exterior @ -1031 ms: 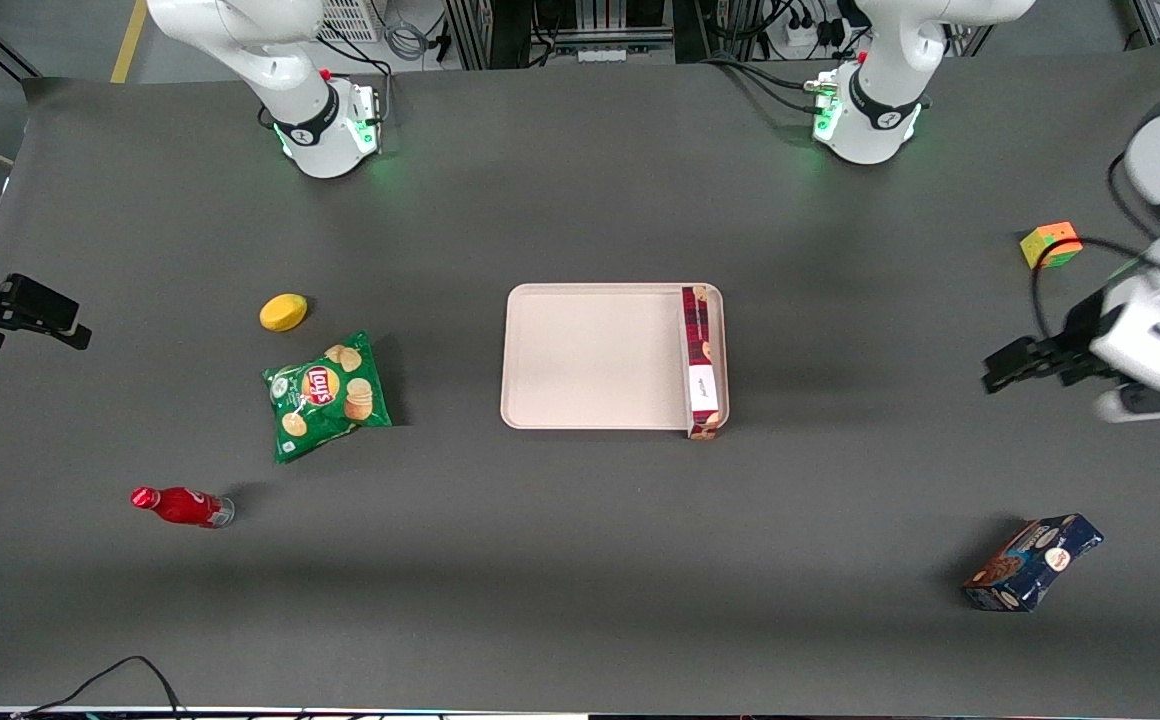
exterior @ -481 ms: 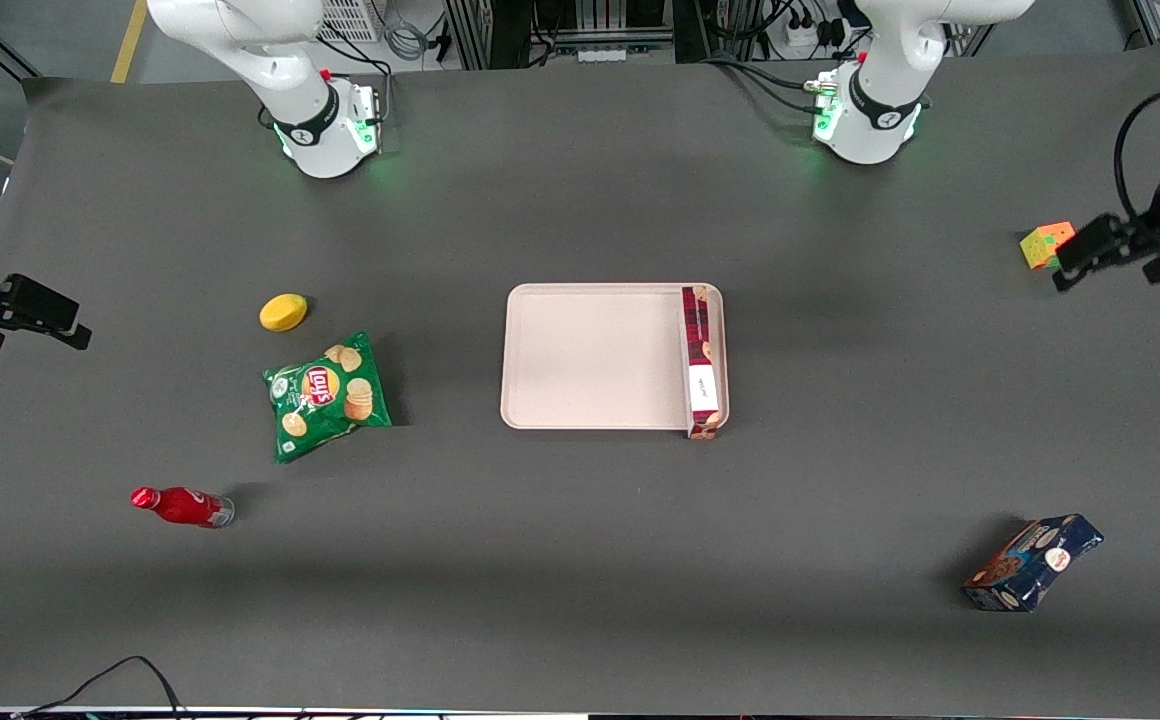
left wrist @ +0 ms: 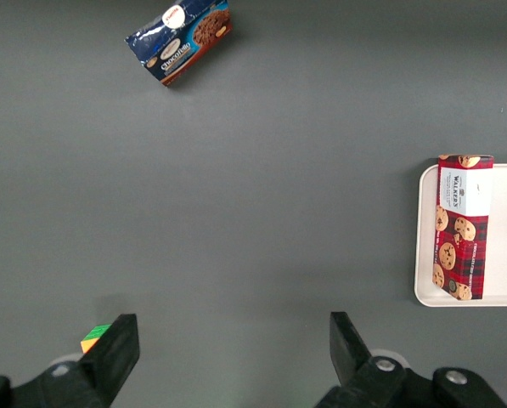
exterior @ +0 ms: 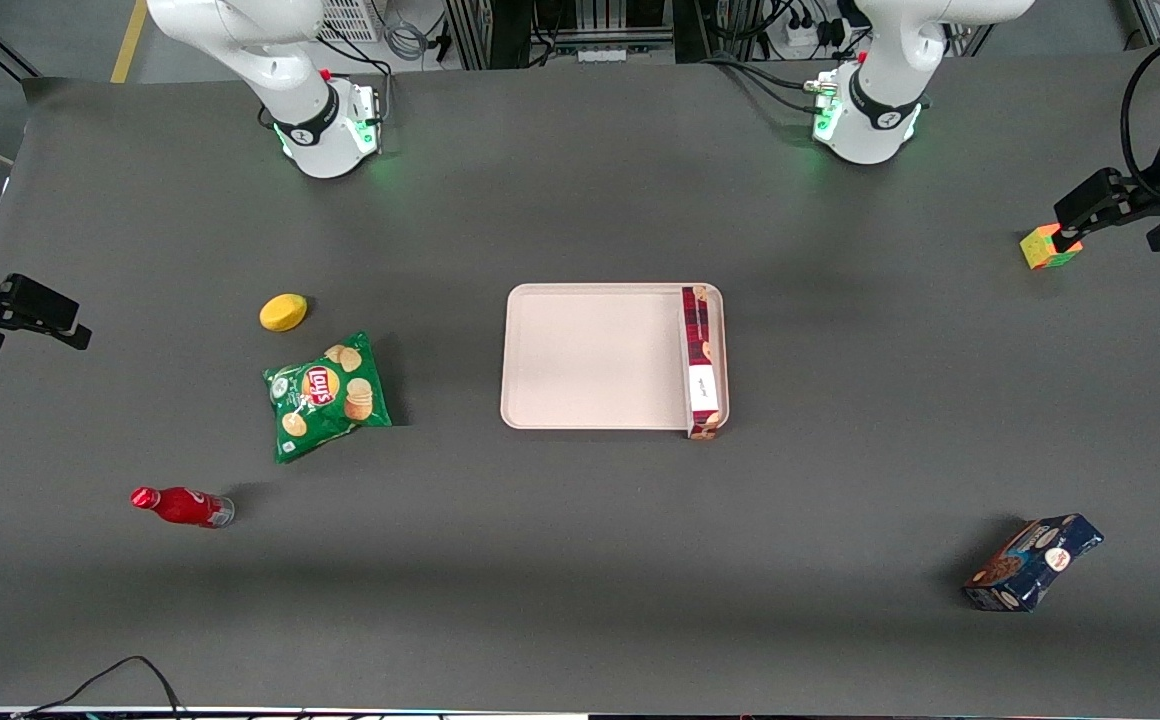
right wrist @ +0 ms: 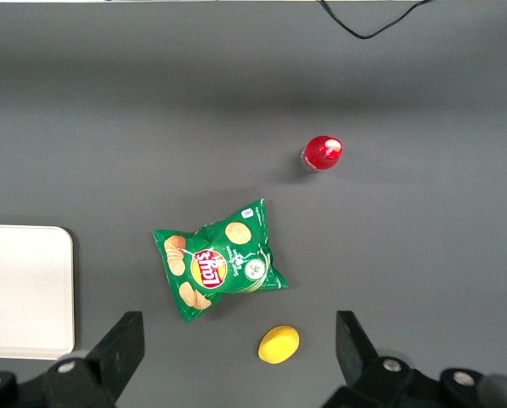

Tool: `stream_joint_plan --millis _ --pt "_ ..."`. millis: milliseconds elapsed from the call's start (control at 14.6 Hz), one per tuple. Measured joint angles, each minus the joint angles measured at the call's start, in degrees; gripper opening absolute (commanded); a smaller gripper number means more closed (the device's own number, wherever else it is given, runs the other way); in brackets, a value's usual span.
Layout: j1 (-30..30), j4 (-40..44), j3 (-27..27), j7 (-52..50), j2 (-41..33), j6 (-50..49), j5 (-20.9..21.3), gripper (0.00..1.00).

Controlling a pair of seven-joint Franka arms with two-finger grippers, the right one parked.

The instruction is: Place red cookie box on tray

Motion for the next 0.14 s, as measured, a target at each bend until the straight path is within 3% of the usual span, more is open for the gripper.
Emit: stream_joint_plan --millis 137 --pt "0.0 0.0 0.0 0.3 -0.2 -0.6 0.0 1.0"
